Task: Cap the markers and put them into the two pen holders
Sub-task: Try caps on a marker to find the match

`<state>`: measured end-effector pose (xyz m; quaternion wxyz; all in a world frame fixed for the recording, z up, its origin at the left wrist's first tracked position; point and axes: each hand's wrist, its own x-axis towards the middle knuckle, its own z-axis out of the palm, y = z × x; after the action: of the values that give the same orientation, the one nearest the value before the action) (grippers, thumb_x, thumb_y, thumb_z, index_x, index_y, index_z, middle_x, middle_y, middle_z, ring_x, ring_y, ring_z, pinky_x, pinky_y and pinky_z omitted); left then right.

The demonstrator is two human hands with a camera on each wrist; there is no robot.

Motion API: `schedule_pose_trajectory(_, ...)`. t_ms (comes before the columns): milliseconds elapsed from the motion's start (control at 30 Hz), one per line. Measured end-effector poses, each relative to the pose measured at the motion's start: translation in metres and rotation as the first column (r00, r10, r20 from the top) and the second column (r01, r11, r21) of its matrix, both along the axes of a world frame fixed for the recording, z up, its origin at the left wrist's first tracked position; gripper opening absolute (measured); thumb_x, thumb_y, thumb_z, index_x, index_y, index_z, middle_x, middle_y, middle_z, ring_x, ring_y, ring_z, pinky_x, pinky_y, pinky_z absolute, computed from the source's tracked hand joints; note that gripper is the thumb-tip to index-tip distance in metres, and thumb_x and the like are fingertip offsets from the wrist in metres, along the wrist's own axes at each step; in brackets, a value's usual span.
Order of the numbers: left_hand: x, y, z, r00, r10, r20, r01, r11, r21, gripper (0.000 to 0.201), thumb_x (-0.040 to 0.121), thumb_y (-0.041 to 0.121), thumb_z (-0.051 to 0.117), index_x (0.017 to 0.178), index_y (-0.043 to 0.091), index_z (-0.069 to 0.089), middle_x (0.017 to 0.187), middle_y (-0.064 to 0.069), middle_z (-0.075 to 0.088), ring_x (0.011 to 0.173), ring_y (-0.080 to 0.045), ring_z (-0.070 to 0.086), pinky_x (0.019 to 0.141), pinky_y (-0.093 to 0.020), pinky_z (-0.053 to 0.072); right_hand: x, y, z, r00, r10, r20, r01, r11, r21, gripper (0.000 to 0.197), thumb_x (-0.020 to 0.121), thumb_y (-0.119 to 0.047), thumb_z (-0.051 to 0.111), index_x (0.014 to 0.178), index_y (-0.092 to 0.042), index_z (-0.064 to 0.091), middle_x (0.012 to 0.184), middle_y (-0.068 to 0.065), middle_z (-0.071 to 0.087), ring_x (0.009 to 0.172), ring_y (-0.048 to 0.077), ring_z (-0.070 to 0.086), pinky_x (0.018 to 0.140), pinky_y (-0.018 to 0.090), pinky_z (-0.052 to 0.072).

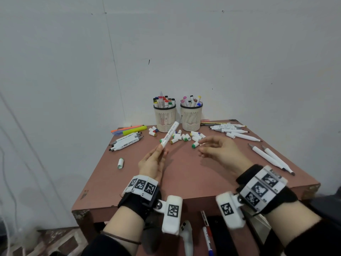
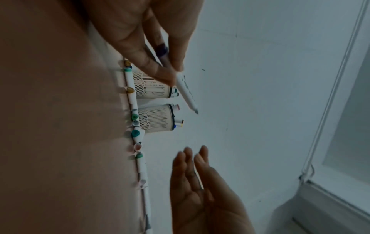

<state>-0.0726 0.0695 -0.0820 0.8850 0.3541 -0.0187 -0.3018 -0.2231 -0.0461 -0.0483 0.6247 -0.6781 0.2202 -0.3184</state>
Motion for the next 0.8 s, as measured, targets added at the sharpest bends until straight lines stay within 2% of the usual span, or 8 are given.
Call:
schedule_pose_trajectory(133,0.004,0.002,0.001,0.997,0.044,-0.057,-0.045,0.999,-0.019,0.004,0.085,-0.003,0.063,0.087,-0.006,0.062,0.084,-0.014,0.065,0.060,-0.014,0.069,0.066,-0.023,0.058,0.008,-0.012,0.041,0.964,0.107,-0.243,-0.164,0.960,-0.228,0.019,0.081,0.007,0.066,0.089,-0.010,0.066,0.078,0.015,0.065,0.066,0.019,0.062,0.069,0.026,0.054)
schedule_pose_trajectory(267,0.003,0.001,0.002,0.997,0.041,-0.070,-0.042,0.999,-0.024,0.002,0.085,-0.003,0.063,0.085,-0.006,0.062,0.081,-0.013,0.065,0.062,-0.015,0.068,0.069,-0.024,0.058,0.041,-0.037,0.063,0.888,-0.016,-0.459,-0.227,0.853,-0.471,0.021,0.081,0.001,0.065,0.090,-0.018,0.067,0.080,0.005,0.066,0.071,0.015,0.061,0.074,0.034,0.053)
schedule_pose_trajectory(433,0.005,-0.001,0.001,0.996,0.044,-0.083,-0.046,0.999,-0.023,0.003,0.084,-0.002,0.064,0.085,-0.004,0.061,0.086,-0.014,0.066,0.061,-0.015,0.068,0.067,-0.022,0.057,0.090,-0.066,0.055,0.757,-0.179,-0.628,-0.370,0.676,-0.638,0.026,0.084,-0.002,0.059,0.105,-0.016,0.067,0.092,0.001,0.065,0.082,0.013,0.059,0.074,0.022,0.049)
schedule_pose_trajectory(567,0.007,-0.002,0.000,0.996,0.028,-0.083,-0.030,0.999,-0.026,0.002,0.085,-0.002,0.063,0.085,-0.004,0.062,0.080,-0.013,0.067,0.063,-0.015,0.067,0.063,-0.020,0.057,0.121,-0.082,0.041,0.623,-0.295,-0.724,-0.545,0.500,-0.673,0.034,0.087,-0.004,0.056,0.119,-0.016,0.062,0.117,0.005,0.064,0.106,0.019,0.059,0.087,0.026,0.047)
schedule_pose_trajectory(633,0.008,-0.003,-0.001,0.996,0.020,-0.087,-0.024,0.999,-0.037,0.001,0.085,-0.003,0.063,0.085,-0.004,0.063,0.072,-0.010,0.070,0.060,-0.014,0.068,0.060,-0.019,0.057,0.136,-0.087,0.035,0.558,-0.341,-0.756,-0.627,0.423,-0.654,0.039,0.089,-0.005,0.054,0.127,-0.017,0.058,0.122,0.004,0.061,0.111,0.020,0.056,0.087,0.025,0.044)
schedule_pose_trajectory(700,0.010,-0.004,-0.001,0.996,0.027,-0.091,-0.031,0.999,-0.041,0.001,0.085,-0.003,0.062,0.084,-0.004,0.063,0.071,-0.010,0.069,0.060,-0.014,0.067,0.059,-0.019,0.057,0.149,-0.089,0.033,0.503,-0.369,-0.782,-0.694,0.367,-0.620,0.041,0.092,-0.006,0.051,0.131,-0.017,0.054,0.116,0.002,0.060,0.109,0.021,0.056,0.082,0.024,0.042)
schedule_pose_trajectory(733,0.011,-0.005,-0.002,0.995,0.030,-0.094,-0.034,0.999,-0.041,0.002,0.085,-0.003,0.062,0.084,-0.004,0.063,0.073,-0.010,0.068,0.061,-0.014,0.067,0.059,-0.019,0.057,0.155,-0.091,0.034,0.480,-0.380,-0.790,-0.713,0.356,-0.604,0.040,0.093,-0.006,0.048,0.132,-0.014,0.053,0.110,0.000,0.058,0.105,0.022,0.056,0.079,0.024,0.039)
schedule_pose_trajectory(800,0.012,-0.007,-0.003,0.994,0.032,-0.105,-0.036,0.998,-0.042,0.002,0.085,-0.003,0.061,0.085,-0.004,0.063,0.075,-0.010,0.067,0.061,-0.014,0.066,0.059,-0.019,0.057,0.166,-0.096,0.033,0.451,-0.389,-0.803,-0.730,0.356,-0.583,0.040,0.094,-0.004,0.046,0.132,-0.012,0.053,0.115,0.003,0.060,0.104,0.023,0.056,0.076,0.023,0.037)
